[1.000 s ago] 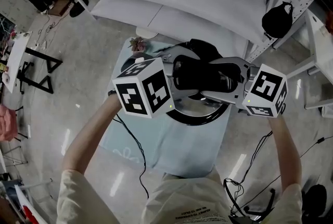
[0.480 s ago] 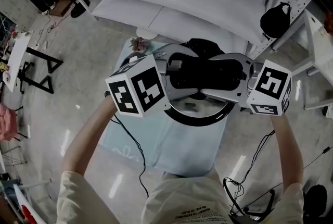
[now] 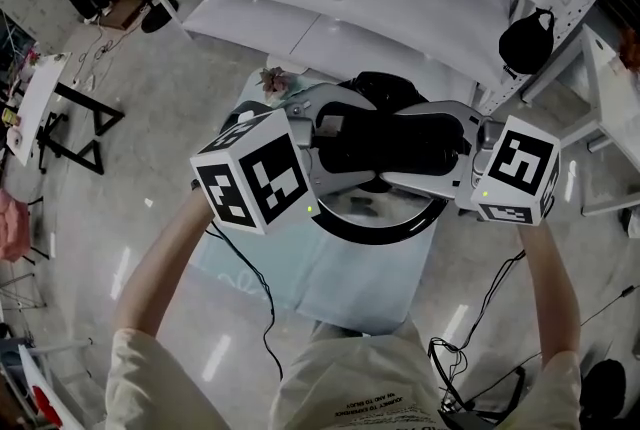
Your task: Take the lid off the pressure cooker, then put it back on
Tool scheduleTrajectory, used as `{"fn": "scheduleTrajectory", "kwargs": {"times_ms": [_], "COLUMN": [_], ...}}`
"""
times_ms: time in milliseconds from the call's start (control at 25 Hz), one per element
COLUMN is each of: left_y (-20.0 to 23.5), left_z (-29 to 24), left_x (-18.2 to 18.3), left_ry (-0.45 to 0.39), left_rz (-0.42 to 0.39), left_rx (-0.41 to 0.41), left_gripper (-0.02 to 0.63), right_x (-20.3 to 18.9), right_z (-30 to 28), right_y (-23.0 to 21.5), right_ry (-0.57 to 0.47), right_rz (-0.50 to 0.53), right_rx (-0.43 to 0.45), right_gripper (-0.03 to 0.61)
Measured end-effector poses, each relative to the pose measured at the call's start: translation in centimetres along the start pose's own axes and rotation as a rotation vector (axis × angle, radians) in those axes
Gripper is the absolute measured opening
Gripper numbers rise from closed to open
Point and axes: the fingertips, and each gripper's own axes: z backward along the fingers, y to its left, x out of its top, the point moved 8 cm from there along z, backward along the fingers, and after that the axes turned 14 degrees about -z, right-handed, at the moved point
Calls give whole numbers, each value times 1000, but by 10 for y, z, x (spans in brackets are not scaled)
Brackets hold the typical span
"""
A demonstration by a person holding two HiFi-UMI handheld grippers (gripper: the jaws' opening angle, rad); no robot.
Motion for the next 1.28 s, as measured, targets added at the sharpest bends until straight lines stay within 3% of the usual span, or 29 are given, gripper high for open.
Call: {"fn": "scheduleTrajectory", "kwargs": {"times_ms": [560, 1280], "left_y": [-61, -166], "left_z": [21, 14], "left_x": [27, 73], "left_ry": [48, 99], "left_rz": [44, 133], "left_rx": [47, 78], "left_gripper": [275, 275], "right_x": [-14, -71], "right_z": [-4, 10], "right_y": [60, 146], "right_ry": [21, 81], "right_rz": [46, 73], "right_rx": [63, 134], "right_gripper": [273, 273]}}
